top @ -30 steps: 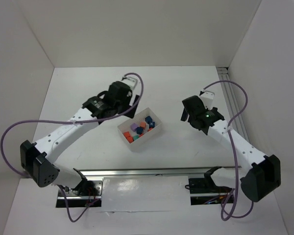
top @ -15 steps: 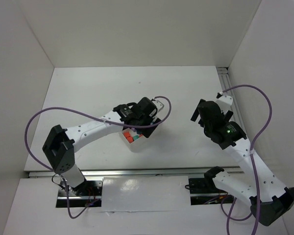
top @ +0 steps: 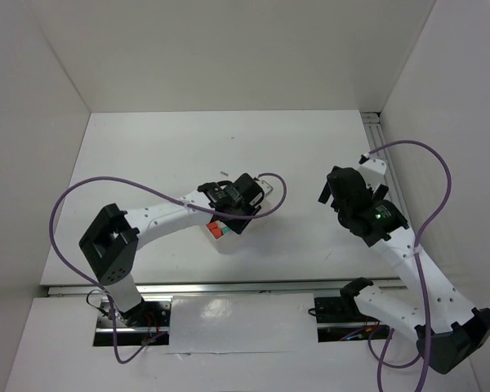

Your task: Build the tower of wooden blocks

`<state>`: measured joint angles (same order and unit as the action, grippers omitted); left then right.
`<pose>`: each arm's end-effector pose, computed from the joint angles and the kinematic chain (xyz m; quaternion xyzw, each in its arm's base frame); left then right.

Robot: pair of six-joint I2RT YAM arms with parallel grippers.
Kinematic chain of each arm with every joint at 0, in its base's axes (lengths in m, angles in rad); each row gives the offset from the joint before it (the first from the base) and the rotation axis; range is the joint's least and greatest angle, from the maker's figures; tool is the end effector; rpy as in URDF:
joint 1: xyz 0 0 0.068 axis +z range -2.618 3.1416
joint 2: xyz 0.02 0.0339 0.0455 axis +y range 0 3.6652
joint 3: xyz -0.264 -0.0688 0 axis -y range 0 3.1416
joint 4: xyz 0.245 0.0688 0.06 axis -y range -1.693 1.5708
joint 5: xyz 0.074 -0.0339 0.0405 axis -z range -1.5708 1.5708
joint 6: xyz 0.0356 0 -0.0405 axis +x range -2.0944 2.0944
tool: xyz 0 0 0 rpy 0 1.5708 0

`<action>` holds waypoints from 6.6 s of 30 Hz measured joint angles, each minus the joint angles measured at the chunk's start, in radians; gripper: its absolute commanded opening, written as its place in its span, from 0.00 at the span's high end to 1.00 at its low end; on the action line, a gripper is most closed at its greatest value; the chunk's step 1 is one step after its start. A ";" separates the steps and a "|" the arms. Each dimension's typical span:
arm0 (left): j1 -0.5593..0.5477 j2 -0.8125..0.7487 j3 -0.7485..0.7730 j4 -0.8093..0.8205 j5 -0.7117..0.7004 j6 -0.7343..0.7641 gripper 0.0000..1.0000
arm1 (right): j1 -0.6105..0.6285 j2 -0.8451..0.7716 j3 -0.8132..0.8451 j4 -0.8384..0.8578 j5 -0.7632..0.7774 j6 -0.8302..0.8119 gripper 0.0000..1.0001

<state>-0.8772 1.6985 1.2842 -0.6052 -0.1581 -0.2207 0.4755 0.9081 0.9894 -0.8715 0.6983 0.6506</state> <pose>0.2340 -0.2726 0.2387 0.2889 0.9150 -0.0768 0.2711 0.1600 0.0566 0.3294 0.2056 0.8543 -0.0767 0.4712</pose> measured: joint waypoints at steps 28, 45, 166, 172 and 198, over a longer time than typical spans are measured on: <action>0.361 0.150 0.297 0.293 0.874 -0.404 1.00 | 0.000 0.039 0.112 -0.039 0.014 -0.065 0.02; 0.397 0.435 0.051 1.601 1.192 -1.324 1.00 | 0.000 0.042 0.112 -0.051 0.017 -0.064 0.02; 0.834 0.287 0.377 -0.097 -0.139 -0.064 1.00 | 0.347 0.541 -0.034 0.287 -0.443 0.003 0.00; 0.874 0.387 0.539 -0.121 -0.186 -0.069 0.75 | 0.387 0.605 0.003 0.298 -0.407 0.022 0.00; 0.582 -0.154 0.368 -0.200 -0.154 -0.126 0.10 | 0.550 0.813 0.082 0.301 -0.364 0.161 0.25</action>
<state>-0.2955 1.5444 1.6524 -0.8055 -0.3122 -0.3470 1.0256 1.7214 1.0714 -0.5709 0.3344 0.8120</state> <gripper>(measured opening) 0.905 0.760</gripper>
